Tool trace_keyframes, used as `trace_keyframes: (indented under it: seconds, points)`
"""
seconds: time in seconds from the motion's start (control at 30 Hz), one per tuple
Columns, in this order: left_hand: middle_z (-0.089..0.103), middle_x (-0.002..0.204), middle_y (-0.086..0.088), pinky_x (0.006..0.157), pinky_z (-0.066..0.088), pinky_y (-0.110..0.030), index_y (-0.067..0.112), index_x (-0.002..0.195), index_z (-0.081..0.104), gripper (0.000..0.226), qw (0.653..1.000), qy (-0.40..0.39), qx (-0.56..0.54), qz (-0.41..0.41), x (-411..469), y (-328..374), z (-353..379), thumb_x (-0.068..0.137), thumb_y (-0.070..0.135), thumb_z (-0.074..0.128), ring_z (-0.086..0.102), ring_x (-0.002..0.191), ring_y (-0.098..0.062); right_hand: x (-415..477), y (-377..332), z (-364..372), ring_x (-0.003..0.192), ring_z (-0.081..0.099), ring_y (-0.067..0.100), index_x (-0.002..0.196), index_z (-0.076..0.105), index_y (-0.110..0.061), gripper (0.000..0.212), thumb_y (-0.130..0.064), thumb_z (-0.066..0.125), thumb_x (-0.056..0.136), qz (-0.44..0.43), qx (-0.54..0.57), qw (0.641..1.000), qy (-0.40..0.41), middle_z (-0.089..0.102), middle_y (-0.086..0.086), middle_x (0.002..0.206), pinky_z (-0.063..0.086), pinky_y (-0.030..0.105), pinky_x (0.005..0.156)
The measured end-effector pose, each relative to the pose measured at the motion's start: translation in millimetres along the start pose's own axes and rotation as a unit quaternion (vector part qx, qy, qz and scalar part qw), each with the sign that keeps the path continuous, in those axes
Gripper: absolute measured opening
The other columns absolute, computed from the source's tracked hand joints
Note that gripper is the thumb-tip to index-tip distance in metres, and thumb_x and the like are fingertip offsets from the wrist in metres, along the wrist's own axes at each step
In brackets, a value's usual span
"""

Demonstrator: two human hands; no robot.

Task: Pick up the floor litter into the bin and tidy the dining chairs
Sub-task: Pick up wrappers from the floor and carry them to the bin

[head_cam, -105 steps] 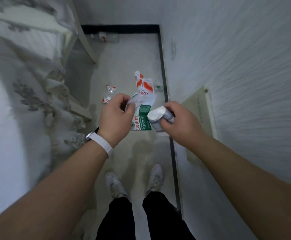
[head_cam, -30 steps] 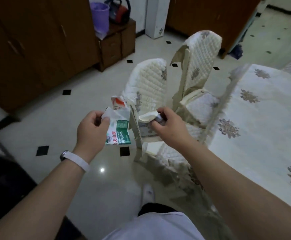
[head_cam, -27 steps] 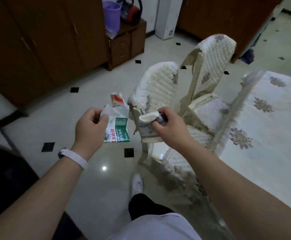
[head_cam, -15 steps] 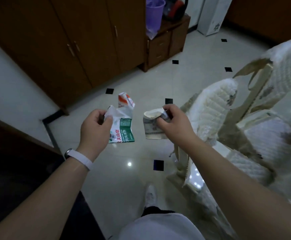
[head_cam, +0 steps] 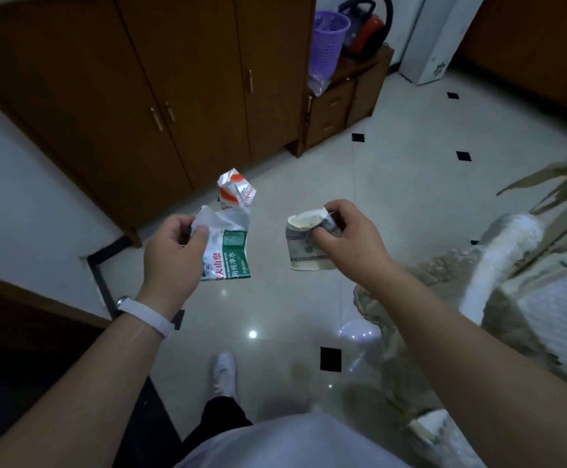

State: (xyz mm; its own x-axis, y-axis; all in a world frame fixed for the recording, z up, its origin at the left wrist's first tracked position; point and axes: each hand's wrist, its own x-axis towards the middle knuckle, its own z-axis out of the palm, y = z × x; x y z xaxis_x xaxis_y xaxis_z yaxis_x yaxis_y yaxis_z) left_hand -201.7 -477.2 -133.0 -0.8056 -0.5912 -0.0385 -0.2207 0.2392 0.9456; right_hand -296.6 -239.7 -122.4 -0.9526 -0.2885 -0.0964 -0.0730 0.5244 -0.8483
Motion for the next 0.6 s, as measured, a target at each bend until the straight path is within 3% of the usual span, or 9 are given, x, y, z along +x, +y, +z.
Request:
trace_keyframes:
  seconds: [0.07,0.13,0.2,0.3,0.37,0.5,0.6]
  points:
    - [0.071,0.086,0.001,0.058,0.058,-0.031,0.022,0.093,0.062,0.008,1.000,-0.020,-0.005,-0.005,37.1,-8.2,-7.4,0.100,0.021,0.058,0.073,0.070,-0.012,20.4,-11.0,15.5,0.080,0.060,0.003,0.106,0.055,-0.032,0.023,-0.032,0.067,0.087,0.013,-0.011,1.000,0.020,0.063,-0.012,0.092,0.045,0.017,0.057]
    - [0.070,0.085,0.000,0.055,0.055,-0.026,0.017,0.096,0.063,0.006,0.999,-0.038,-0.012,-0.007,75.4,-10.4,-12.2,0.099,0.019,0.058,0.072,0.067,-0.009,38.6,-23.2,28.6,0.080,0.061,0.007,0.105,0.056,-0.031,0.023,-0.033,0.067,0.085,0.029,-0.022,0.998,0.048,0.063,-0.011,0.091,0.047,0.023,0.060]
    - [0.070,0.083,0.001,0.050,0.052,-0.021,0.015,0.096,0.063,0.007,0.998,-0.063,-0.012,0.006,112.9,-8.8,-14.2,0.099,0.018,0.058,0.070,0.063,-0.005,56.9,-36.6,38.8,0.077,0.060,0.009,0.103,0.056,-0.031,0.022,-0.030,0.068,0.084,0.032,-0.034,0.996,0.078,0.063,-0.009,0.088,0.043,0.017,0.057]
    - [0.070,0.085,-0.002,0.057,0.057,-0.033,0.011,0.098,0.063,0.009,0.994,-0.105,-0.013,0.011,156.8,-5.4,-8.8,0.099,0.018,0.057,0.071,0.069,-0.015,78.5,-50.8,44.3,0.072,0.057,0.005,0.100,0.056,-0.031,0.021,-0.026,0.069,0.085,0.043,-0.034,0.992,0.115,0.062,-0.008,0.086,0.039,0.010,0.050]
    - [0.070,0.085,-0.002,0.060,0.056,-0.036,0.013,0.096,0.064,0.007,0.991,-0.132,-0.026,0.019,180.6,-0.5,2.9,0.098,0.016,0.058,0.071,0.072,-0.019,88.3,-50.2,43.3,0.070,0.057,0.004,0.100,0.057,-0.031,0.020,-0.027,0.069,0.085,0.059,-0.026,0.987,0.150,0.062,-0.008,0.085,0.041,0.012,0.052]
    - [0.070,0.080,0.002,0.055,0.054,-0.028,0.023,0.085,0.062,0.017,0.983,-0.180,-0.024,0.040,211.1,6.3,32.7,0.097,0.012,0.058,0.070,0.066,-0.010,106.0,-30.4,42.2,0.074,0.060,0.010,0.100,0.057,-0.031,0.022,-0.027,0.070,0.082,0.101,-0.017,0.977,0.187,0.063,-0.009,0.085,0.048,0.027,0.064]
    - [0.070,0.082,-0.003,0.059,0.055,-0.035,0.021,0.085,0.063,0.014,0.979,-0.202,-0.018,0.031,234.1,8.1,62.0,0.095,0.012,0.060,0.071,0.070,-0.017,123.6,-13.3,33.2,0.073,0.059,0.008,0.099,0.058,-0.030,0.021,-0.026,0.070,0.083,0.121,-0.011,0.971,0.206,0.063,-0.008,0.085,0.044,0.020,0.060]
